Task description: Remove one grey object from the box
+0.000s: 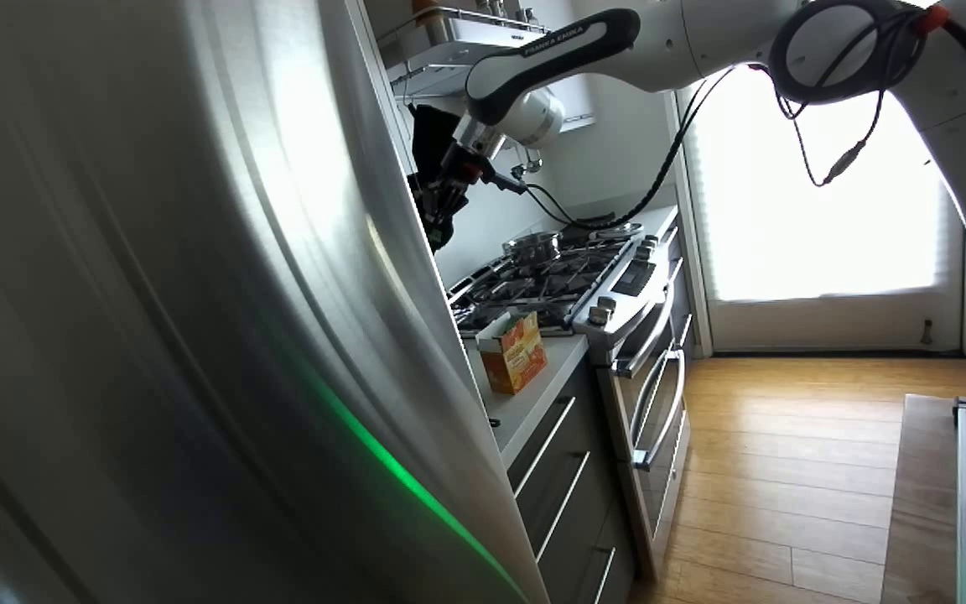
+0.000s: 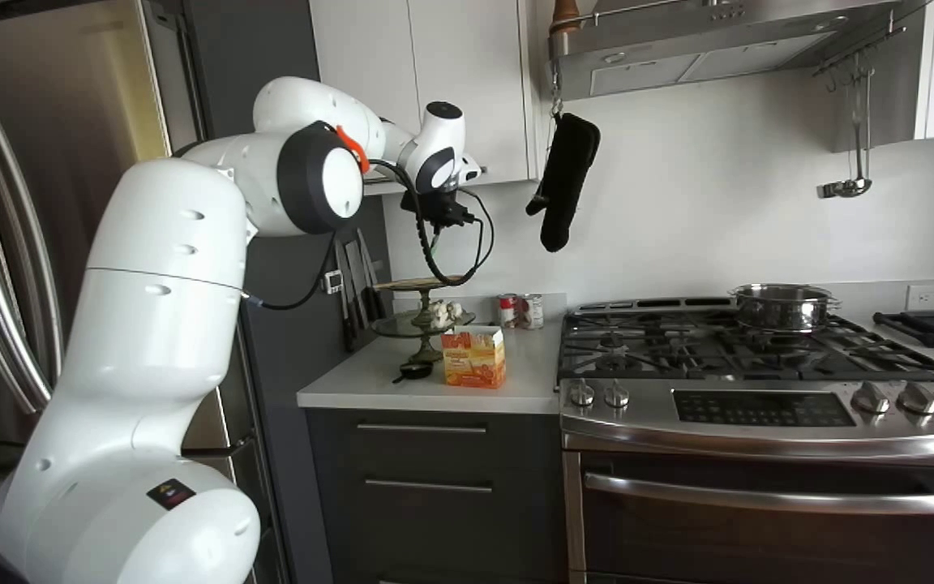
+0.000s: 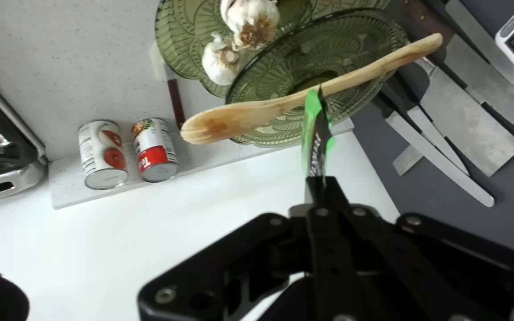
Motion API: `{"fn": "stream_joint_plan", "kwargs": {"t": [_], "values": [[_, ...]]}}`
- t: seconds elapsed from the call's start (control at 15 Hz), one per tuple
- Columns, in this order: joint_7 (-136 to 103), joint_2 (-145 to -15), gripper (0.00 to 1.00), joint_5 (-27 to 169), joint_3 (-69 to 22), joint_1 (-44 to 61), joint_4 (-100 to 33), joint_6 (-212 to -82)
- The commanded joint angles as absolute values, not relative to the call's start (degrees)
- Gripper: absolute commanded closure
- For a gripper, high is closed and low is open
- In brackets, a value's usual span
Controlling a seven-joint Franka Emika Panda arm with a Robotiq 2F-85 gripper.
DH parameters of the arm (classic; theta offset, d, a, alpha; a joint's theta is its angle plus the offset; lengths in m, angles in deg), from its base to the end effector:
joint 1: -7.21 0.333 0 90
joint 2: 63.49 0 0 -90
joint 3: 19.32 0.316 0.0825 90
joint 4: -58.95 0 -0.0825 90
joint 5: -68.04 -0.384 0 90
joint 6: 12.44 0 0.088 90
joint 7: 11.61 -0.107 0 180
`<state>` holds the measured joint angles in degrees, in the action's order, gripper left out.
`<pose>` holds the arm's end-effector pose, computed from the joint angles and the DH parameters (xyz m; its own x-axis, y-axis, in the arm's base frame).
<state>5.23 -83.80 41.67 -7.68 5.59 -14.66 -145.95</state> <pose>0.7028 0.1013 0.6367 0.7405 0.0401 0.6709 0.3418 -0.8820 -0.3245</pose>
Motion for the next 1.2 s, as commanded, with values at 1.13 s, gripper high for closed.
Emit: {"fn": "stream_joint_plan", "kwargs": {"t": [1.13], "values": [[-6.38,-106.64,1.0,40.61,-3.96,8.88,11.48,-134.05]]}}
